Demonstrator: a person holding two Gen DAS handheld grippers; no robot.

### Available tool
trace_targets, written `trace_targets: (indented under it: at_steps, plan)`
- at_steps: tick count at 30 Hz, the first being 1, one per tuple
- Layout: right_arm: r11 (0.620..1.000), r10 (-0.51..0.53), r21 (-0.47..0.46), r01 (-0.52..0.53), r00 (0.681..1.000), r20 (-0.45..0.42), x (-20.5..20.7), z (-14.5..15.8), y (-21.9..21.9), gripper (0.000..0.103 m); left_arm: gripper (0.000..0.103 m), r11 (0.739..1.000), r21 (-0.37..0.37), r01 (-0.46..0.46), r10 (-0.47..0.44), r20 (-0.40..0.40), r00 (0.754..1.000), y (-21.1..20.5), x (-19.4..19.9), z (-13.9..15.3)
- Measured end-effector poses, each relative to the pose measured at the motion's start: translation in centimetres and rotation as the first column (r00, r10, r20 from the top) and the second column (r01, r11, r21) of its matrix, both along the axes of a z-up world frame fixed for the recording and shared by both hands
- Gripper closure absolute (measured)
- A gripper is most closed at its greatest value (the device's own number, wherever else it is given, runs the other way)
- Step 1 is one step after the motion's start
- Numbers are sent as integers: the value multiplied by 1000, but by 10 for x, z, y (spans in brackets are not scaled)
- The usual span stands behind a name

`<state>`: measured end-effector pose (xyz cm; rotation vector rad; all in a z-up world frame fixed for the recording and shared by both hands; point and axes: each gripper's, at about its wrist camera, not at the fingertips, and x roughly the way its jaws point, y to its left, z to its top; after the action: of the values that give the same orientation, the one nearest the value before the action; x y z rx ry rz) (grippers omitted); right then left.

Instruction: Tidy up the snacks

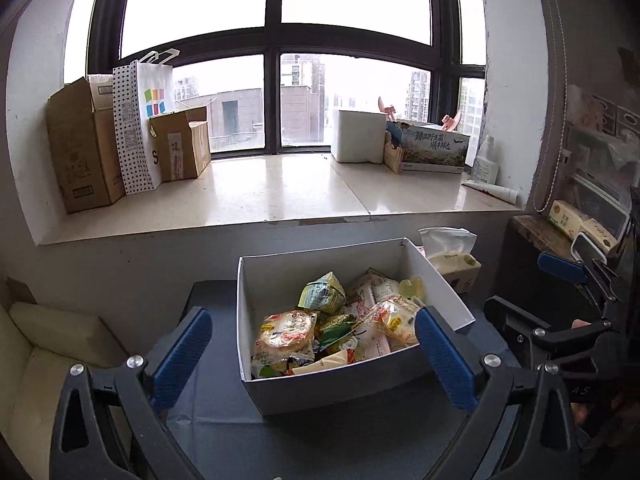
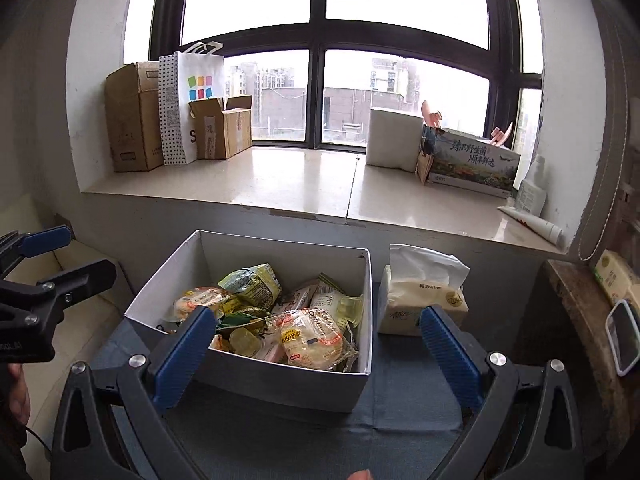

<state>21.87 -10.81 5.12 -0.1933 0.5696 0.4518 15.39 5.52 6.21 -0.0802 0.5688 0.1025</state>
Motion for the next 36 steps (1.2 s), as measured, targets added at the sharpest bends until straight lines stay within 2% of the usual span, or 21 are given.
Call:
trace_targets:
  at_steps: [5,9,12,15,17,20,25,36]
  plan:
    - [997,61,55,-61,998,11,-53,13,-14,0,0,999,-46,21,-22,-36,999,-12,-48,1]
    - [989,40,139,-48,998,55,-94,19,-34,0,0,992,-124,19,-22,-24,999,-19,-88,-5]
    - [979,51,196,-54,999,19,-116,18,-47,0,0,993,-116,-2,-1,-29,1000,-26,-108,-11]
    - [978,38,207,-32,999,-28,-129,7,-56,0,0,992,-128,-21,16,-38,999,-28,-120,-19]
    - [980,18,198,-10,999,-37,-135,2,-58,0,0,991,-134,-7,1,-45,999,-29,-124,-22]
    - [979,66,196,-52,996,-64,-137,-2,-54,0,0,994,-104,-12,7,-46,999,-34,-126,-24]
    - [985,60,163,-51,997,-51,-141,-3,-49,0,0,995,-99,-5,1,-44,999,-38,-127,-23]
    - [974,27,227,-5,995,-96,-134,-7,-65,0,0,996,-85,-2,-1,-42,999,-39,-127,-22]
